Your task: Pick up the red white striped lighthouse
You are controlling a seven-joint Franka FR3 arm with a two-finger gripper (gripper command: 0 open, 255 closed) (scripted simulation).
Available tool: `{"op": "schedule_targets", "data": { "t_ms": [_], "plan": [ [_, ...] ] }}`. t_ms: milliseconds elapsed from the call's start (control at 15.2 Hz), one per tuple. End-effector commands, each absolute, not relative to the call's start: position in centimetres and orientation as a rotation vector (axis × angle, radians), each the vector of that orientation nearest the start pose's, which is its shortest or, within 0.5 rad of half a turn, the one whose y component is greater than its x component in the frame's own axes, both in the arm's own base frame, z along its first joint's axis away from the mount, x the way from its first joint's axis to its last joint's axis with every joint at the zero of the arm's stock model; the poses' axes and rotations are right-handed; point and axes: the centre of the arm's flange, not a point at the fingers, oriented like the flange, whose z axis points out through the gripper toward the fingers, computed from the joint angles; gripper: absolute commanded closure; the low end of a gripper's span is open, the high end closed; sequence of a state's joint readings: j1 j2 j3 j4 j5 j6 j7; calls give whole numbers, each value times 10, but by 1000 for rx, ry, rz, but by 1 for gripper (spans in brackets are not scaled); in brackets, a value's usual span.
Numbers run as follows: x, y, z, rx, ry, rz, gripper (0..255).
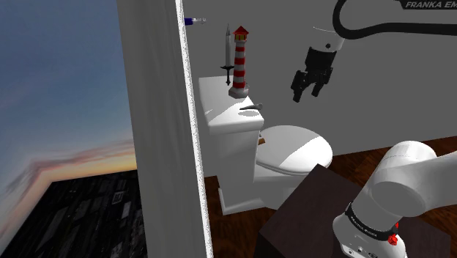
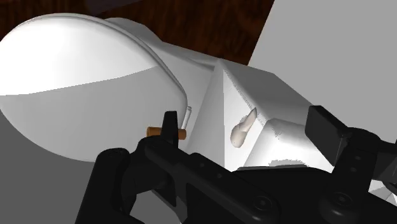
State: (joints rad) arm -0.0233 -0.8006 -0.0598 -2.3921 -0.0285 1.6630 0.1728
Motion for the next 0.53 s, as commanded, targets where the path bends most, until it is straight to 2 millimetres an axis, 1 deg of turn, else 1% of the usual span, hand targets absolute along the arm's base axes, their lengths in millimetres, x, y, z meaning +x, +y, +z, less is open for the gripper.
{"op": "schedule_targets", "data": {
  "t_ms": [0, 462],
  "plan": [
    [310, -34, 586, -3100, 370, -109, 0],
    [383, -45, 622, -3193, 234, -211, 0]
  ]
}}
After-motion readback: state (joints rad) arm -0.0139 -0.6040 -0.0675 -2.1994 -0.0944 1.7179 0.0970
